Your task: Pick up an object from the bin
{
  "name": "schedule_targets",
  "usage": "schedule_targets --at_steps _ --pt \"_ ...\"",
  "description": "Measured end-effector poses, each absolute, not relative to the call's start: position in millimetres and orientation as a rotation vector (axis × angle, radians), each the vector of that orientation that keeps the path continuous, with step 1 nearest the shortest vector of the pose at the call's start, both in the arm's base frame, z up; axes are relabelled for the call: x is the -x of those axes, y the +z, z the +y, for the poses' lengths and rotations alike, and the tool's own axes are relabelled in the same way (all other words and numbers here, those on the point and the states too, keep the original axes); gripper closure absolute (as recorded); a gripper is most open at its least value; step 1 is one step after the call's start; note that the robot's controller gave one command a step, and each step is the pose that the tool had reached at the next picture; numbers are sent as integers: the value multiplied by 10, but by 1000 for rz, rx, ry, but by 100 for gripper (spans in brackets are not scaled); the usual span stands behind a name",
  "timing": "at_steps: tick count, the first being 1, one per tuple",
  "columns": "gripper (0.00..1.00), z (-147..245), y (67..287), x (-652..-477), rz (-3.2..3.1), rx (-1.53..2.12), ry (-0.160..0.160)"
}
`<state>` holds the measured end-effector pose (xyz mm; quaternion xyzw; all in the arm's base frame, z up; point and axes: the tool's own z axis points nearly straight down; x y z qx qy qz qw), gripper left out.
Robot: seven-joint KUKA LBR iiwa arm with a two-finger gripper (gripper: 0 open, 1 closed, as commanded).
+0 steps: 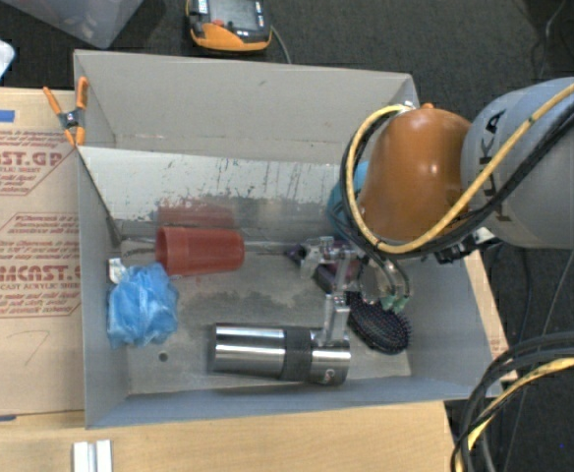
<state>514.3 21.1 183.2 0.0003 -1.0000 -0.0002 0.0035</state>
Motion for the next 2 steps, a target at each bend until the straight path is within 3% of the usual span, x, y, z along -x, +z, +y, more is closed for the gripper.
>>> schedule_targets --at_steps 1,2 --pt "0 210 1877 -5158 -3143 0 -1" --pt "0 1348 657 -4944 -3135 -66 -6"
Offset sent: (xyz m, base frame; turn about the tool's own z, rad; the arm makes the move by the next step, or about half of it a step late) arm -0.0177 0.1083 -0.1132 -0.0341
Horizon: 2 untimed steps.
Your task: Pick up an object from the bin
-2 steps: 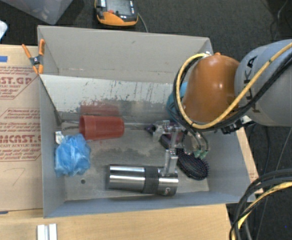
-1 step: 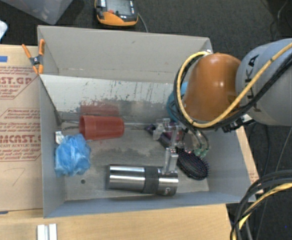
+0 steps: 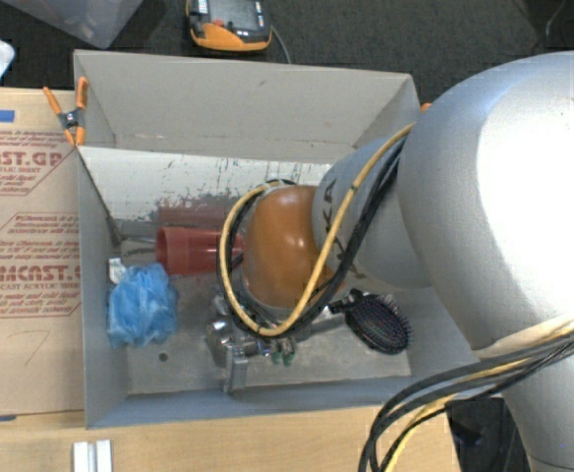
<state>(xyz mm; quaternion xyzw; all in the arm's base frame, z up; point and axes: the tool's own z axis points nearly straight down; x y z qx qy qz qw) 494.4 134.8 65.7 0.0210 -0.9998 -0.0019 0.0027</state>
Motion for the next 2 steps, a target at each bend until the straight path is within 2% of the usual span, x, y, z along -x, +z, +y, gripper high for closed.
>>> schedule_targets --at_steps 1,2 --pt "0 7 1057 -4899 -3145 -22 0" --pt "0 929 991 -4885 -3137 54 -17"
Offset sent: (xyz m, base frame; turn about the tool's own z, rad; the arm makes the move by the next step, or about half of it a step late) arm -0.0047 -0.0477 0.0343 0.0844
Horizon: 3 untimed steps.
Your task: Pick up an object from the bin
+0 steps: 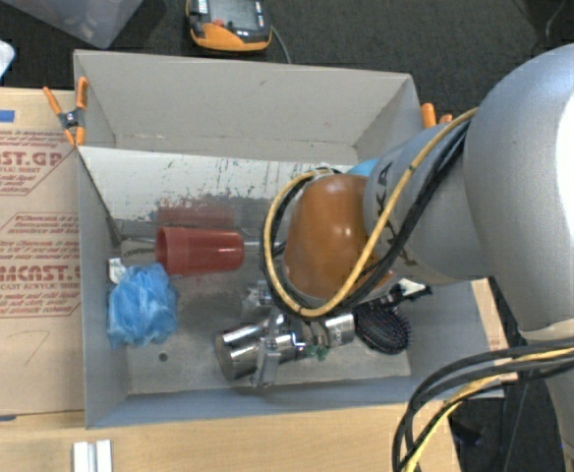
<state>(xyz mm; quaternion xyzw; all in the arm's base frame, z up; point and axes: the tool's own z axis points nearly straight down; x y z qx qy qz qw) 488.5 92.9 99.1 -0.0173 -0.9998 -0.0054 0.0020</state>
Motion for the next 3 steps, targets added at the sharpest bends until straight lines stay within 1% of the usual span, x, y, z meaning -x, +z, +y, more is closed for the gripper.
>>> schedule_targets --at_steps 1,2,3 --pt "0 -65 704 -4855 -3138 270 0" --pt "100 701 705 -4883 -3142 121 -17" --pt "100 701 706 -4883 -3142 122 -17"
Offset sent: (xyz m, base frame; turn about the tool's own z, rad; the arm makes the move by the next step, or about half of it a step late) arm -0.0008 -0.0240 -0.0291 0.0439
